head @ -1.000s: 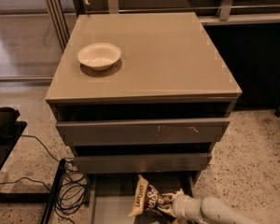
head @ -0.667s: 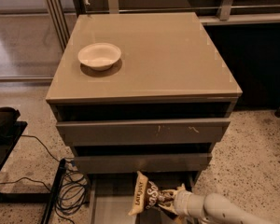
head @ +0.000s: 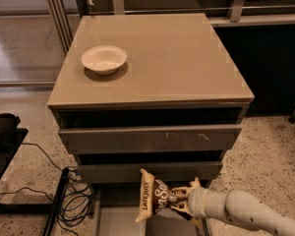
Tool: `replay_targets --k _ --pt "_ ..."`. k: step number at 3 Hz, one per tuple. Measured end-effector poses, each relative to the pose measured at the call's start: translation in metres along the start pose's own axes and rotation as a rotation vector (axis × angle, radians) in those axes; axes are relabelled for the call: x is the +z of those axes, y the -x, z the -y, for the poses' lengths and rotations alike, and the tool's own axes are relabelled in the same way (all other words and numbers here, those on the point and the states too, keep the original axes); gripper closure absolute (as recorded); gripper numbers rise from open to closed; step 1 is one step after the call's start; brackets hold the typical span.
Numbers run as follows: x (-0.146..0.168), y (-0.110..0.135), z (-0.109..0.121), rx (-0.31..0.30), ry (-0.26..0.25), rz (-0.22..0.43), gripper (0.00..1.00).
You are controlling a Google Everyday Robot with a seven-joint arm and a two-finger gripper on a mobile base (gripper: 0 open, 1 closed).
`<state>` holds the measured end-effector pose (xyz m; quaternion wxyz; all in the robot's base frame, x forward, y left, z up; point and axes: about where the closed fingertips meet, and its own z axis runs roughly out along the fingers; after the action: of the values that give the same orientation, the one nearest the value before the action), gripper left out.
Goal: Pick brown chip bag from bottom drawer and place on counter
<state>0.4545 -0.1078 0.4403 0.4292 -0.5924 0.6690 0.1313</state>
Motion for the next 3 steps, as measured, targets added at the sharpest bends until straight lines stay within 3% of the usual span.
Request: replay_targets --k 2,3 --pt "-0.075 0.067 0.059 -0.045 -0.034 -0.004 1.00" --pt "-0.076 0.068 0.059 -0.048 -0.034 -0.005 1.00"
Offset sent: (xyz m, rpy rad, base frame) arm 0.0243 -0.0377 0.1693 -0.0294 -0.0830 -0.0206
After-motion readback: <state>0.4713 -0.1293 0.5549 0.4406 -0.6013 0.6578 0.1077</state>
